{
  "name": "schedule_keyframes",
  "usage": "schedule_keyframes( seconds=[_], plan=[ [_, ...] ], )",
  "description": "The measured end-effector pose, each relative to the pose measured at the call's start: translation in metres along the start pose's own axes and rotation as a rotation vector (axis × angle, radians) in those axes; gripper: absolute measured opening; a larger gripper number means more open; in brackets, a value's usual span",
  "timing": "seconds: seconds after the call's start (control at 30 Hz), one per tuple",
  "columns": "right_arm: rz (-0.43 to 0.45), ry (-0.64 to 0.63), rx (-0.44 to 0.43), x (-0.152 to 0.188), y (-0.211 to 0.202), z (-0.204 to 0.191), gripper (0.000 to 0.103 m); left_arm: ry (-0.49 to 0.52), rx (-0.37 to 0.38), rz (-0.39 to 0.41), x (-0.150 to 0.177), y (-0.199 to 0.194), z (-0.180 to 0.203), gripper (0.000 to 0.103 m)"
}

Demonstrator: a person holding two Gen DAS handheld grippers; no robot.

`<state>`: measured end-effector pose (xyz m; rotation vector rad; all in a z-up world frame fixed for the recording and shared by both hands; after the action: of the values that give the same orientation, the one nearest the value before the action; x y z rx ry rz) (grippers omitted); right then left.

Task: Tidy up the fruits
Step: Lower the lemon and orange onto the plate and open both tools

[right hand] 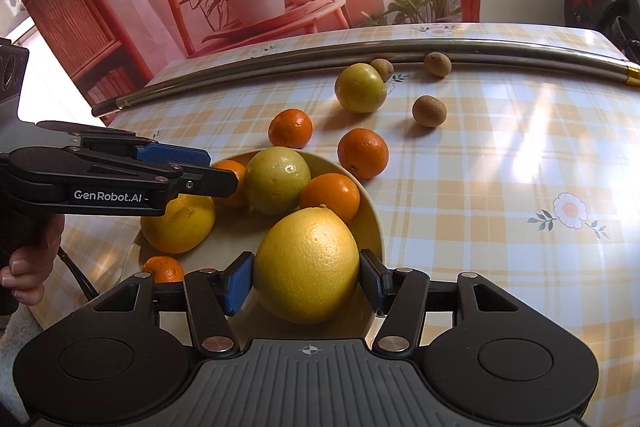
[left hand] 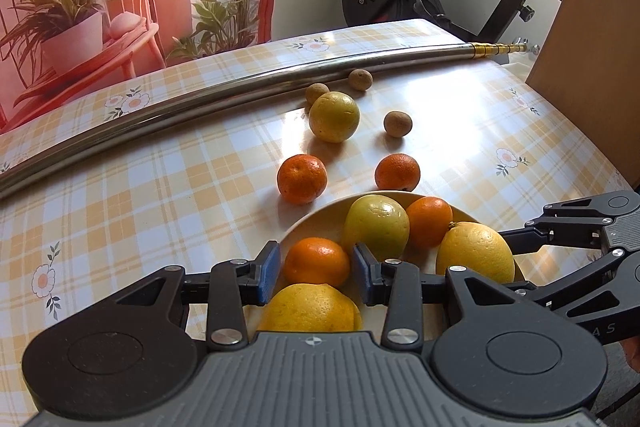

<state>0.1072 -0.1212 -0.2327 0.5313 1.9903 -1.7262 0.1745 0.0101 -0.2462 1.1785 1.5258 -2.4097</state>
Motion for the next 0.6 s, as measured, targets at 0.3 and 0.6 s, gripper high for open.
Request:
schedule_keyframes(
  seconds=[0.3, 0.6],
  plan=[
    [0.003, 0.019, -0.019, -0.001, -0.001, 0.003, 0.053, -0.035, -0.008, 0.065, 0.002, -0.019, 0.001, 0.044],
    [0.105, 0.061, -0.054, -0.010, -0.025, 0.010, 0.053, -0.035, -0.022, 0.150, -0.006, -0.040, 0.008, 0.046]
  ],
)
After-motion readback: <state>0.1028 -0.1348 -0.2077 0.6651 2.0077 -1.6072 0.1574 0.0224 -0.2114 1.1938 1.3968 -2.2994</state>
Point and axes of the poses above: each gripper's, at about its wrist camera, not at the fingertips, and y roughly the way its jaws point, z to its right, x to its underside, the point moved 2 cm from there along y, roughly the way its jaws point, and after that the axes turned 12 degrees about x, right-handed, at the moved point
